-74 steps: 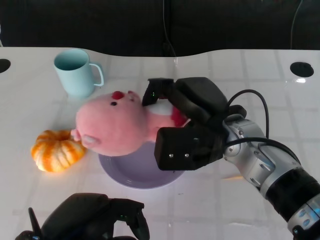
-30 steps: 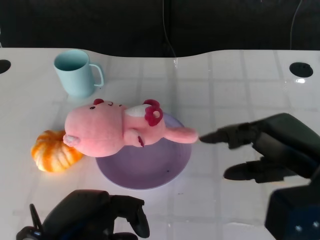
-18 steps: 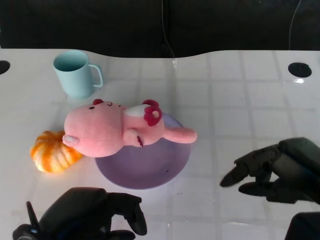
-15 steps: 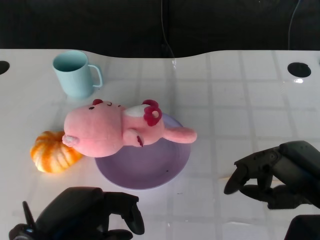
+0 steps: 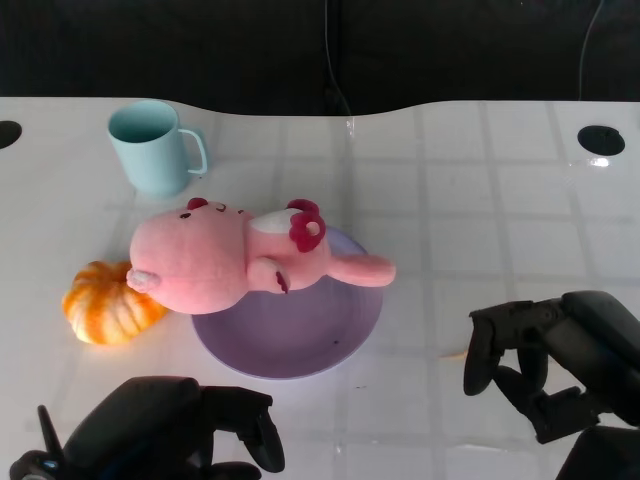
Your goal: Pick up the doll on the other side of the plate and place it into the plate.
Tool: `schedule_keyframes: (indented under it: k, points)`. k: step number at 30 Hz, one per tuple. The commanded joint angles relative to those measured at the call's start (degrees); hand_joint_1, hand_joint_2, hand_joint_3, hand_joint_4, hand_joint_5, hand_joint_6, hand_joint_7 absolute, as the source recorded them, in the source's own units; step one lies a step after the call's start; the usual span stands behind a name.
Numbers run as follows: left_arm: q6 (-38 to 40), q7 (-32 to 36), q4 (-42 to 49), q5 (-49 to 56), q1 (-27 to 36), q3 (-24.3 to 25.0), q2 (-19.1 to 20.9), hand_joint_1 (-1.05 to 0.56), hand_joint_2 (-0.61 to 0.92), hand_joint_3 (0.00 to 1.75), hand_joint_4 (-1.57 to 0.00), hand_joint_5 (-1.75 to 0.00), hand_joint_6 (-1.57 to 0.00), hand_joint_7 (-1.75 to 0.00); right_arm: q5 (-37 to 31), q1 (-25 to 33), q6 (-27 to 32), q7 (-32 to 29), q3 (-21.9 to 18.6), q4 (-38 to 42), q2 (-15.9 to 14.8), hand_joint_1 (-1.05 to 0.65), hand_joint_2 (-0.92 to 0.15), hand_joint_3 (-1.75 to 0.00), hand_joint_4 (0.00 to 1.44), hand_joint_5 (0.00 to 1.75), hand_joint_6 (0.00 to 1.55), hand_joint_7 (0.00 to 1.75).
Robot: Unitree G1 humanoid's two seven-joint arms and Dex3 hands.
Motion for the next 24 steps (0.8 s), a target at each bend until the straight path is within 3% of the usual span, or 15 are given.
schedule_keyframes:
  k: [1, 14, 24]
  points:
    - [0.00, -0.66, -0.54, -0.30, 0.22, 0.68, 1.06, -0.27, 0.92, 0.35, -0.65, -1.52, -0.77, -0.88, 2.83, 0.18, 0.67, 0.82, -0.62, 0.46, 0.32, -0.01, -0.23, -1.50, 0.95, 1.74, 0.88, 1.34]
    - [0.00, -0.71, -0.69, -0.03, -0.01, 0.66, 1.10, -0.29, 0.92, 0.35, -0.67, -1.54, -0.76, -0.90, 8.24, -0.04, 3.40, 4.57, -0.68, -0.08, 0.69, 0.04, -0.21, -1.47, 0.94, 1.74, 0.91, 1.25]
    - [0.32, -0.82, -0.95, 0.02, 0.30, 0.78, 1.14, -0.29, 0.92, 0.35, -0.66, -1.55, -0.76, -0.91, 8.44, -0.21, 3.31, 4.66, -0.72, 0.03, 0.54, 0.05, -0.23, -1.44, 0.92, 1.71, 0.91, 1.25]
